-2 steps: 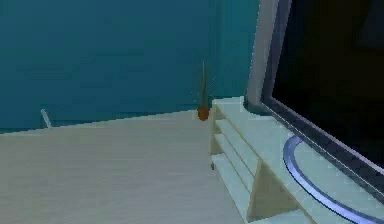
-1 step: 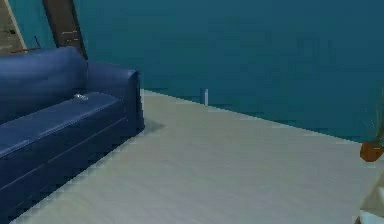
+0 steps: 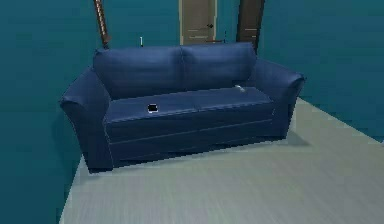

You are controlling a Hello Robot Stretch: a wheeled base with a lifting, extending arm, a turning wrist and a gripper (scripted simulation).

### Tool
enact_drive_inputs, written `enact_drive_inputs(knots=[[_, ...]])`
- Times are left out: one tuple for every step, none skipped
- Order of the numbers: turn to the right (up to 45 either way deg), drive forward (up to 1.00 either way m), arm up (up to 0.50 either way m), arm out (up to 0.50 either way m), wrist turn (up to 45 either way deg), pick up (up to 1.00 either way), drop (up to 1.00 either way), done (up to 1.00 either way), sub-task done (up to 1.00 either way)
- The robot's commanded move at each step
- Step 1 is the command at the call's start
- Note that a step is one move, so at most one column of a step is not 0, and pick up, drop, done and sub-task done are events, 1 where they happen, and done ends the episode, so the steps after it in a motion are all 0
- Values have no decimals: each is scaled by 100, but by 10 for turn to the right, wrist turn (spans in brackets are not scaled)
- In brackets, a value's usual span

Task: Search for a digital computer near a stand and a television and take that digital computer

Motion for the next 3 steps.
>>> enact_drive_inputs(knots=[[-90, 0, 0, 0, 0, 0, 0, 0, 0], [0, 5, 0, 0, 0, 0, 0, 0, 0], [450, 0, 0, 0, 0, 0, 0, 0, 0]])
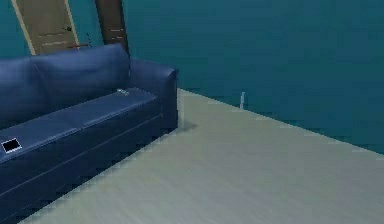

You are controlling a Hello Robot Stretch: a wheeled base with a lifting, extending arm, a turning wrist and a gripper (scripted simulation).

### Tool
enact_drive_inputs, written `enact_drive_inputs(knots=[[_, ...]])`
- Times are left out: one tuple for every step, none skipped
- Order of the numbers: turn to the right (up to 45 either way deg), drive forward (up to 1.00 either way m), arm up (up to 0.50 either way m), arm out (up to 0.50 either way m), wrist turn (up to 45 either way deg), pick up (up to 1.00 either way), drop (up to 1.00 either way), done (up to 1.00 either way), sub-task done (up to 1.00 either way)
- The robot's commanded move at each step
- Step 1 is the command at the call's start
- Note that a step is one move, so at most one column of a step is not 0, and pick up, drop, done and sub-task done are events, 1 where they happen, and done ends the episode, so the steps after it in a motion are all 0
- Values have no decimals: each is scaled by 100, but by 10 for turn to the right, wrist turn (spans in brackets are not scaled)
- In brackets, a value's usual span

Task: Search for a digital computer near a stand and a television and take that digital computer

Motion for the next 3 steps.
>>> enact_drive_inputs(knots=[[450, 0, 0, 0, 0, 0, 0, 0, 0], [-450, 0, 0, 0, 0, 0, 0, 0, 0], [-450, 0, 0, 0, 0, 0, 0, 0, 0]])
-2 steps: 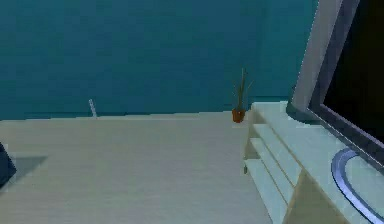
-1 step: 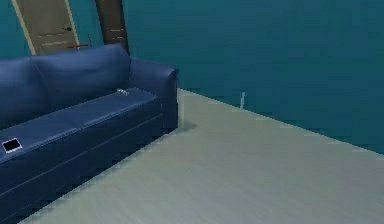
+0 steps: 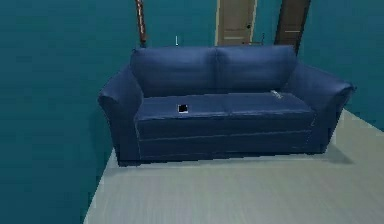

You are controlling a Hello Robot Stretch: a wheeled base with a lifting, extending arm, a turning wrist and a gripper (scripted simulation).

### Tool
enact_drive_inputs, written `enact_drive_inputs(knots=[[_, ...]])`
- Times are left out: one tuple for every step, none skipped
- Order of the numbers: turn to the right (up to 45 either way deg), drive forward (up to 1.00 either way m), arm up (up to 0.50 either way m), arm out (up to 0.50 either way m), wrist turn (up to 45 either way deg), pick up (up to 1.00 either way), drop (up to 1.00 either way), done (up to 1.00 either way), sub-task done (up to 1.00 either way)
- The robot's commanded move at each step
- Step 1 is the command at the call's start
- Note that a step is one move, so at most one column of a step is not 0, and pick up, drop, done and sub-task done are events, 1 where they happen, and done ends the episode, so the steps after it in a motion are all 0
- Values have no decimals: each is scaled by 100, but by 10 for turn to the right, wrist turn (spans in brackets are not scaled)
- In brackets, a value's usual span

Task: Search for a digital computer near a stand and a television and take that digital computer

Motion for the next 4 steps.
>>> enact_drive_inputs(knots=[[-450, 0, 0, 0, 0, 0, 0, 0, 0], [-270, 0, 0, 0, 0, 0, 0, 0, 0], [0, 5, 0, 0, 0, 0, 0, 0, 0], [-450, 0, 0, 0, 0, 0, 0, 0, 0]])
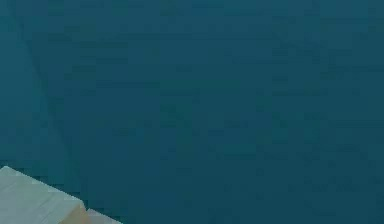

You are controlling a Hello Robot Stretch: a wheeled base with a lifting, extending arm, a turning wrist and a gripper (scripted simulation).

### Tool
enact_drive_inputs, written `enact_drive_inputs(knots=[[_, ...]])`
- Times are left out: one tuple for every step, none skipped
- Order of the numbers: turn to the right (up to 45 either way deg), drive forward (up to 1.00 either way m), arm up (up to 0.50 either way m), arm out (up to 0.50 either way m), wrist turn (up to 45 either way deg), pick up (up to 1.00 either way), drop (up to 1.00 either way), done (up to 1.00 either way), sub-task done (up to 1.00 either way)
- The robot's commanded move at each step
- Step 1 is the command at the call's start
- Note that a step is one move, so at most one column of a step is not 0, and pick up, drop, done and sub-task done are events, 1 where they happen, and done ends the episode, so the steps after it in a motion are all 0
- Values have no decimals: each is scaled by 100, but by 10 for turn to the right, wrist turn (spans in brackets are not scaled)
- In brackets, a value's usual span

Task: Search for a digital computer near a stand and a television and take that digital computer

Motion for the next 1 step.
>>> enact_drive_inputs(knots=[[-450, 0, 0, 0, 0, 0, 0, 0, 0]])
